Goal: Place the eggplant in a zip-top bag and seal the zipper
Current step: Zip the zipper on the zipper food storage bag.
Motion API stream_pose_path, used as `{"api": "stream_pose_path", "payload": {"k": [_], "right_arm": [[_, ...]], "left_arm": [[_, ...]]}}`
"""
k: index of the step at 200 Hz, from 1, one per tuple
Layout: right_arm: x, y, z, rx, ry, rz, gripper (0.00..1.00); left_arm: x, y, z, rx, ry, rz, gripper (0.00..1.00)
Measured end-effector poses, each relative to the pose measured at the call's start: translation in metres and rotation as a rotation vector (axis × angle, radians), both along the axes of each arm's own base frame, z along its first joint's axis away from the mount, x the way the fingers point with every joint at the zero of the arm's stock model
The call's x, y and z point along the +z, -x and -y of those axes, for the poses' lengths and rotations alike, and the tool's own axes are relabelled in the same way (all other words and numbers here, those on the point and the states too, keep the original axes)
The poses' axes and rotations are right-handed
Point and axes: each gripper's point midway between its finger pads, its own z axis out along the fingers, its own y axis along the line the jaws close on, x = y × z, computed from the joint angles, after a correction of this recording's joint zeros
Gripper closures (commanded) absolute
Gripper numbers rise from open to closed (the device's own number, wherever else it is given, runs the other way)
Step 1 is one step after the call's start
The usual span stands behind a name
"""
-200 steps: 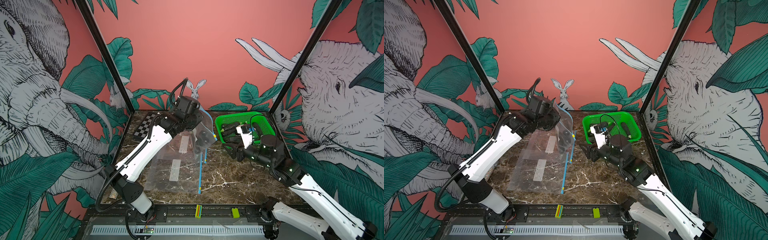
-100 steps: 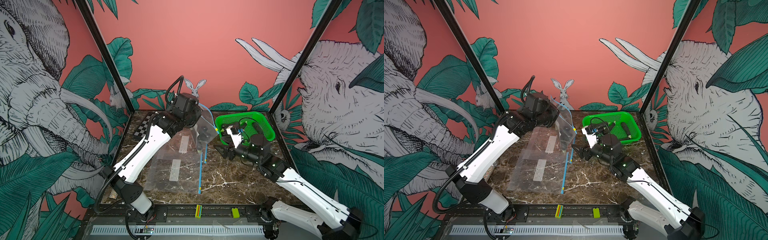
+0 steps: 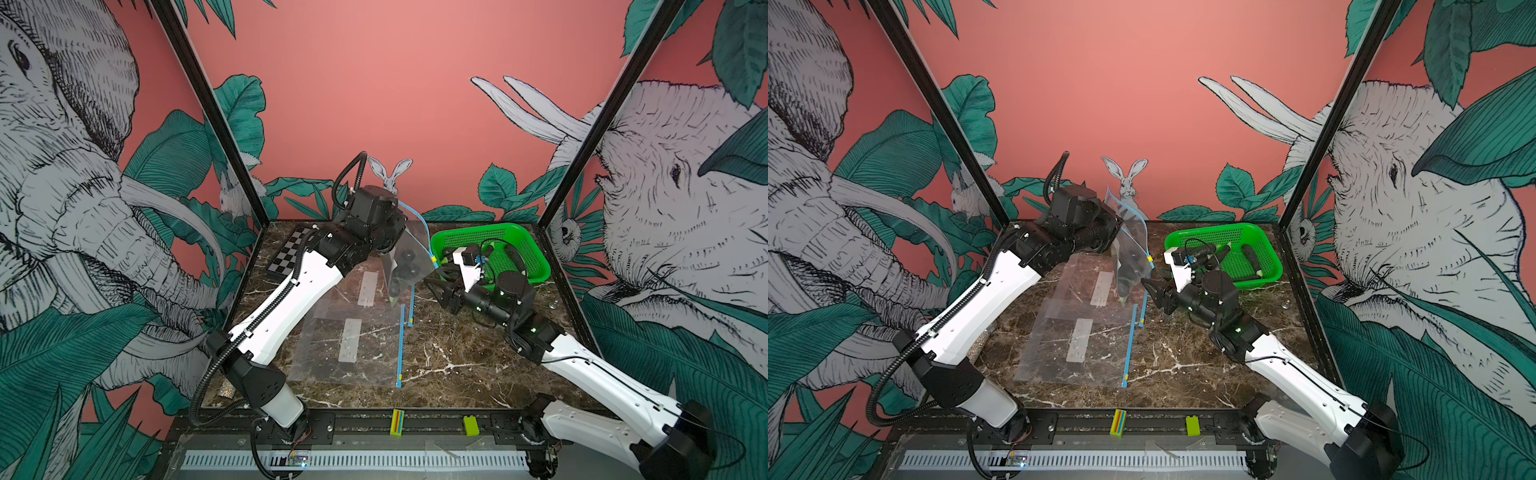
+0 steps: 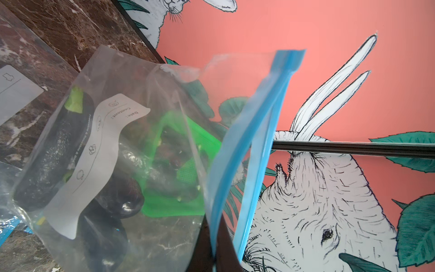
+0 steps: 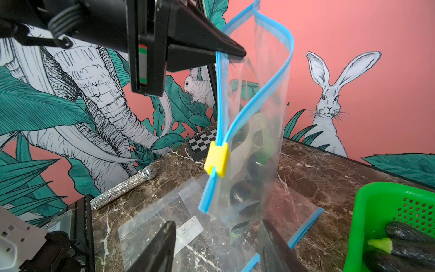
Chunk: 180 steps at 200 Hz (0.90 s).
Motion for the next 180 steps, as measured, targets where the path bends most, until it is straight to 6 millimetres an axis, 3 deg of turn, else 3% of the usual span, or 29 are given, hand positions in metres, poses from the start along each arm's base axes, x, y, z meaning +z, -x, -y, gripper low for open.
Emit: {"api": "stream_pose_path", "payload": {"k": [49, 100, 180], "right_arm": [[-0.006, -0.012, -0.006, -0.018, 0.003, 0.005, 0.6], [0.001, -0.019, -0.005, -0.046, -0.019, 0.034, 0.61], [0.01, -0.024, -0.002, -0.077, -0.041, 0.064, 0.83]], "left_arm": [[0.002, 0.0, 0.004, -0.015, 0.02, 0.004, 1.0], [-0.003, -0.001, 0.008, -0.023, 0.031, -0.001, 1.0], [-0.006, -0.003, 0.011, -0.024, 0.047, -0.001, 1.0]]}}
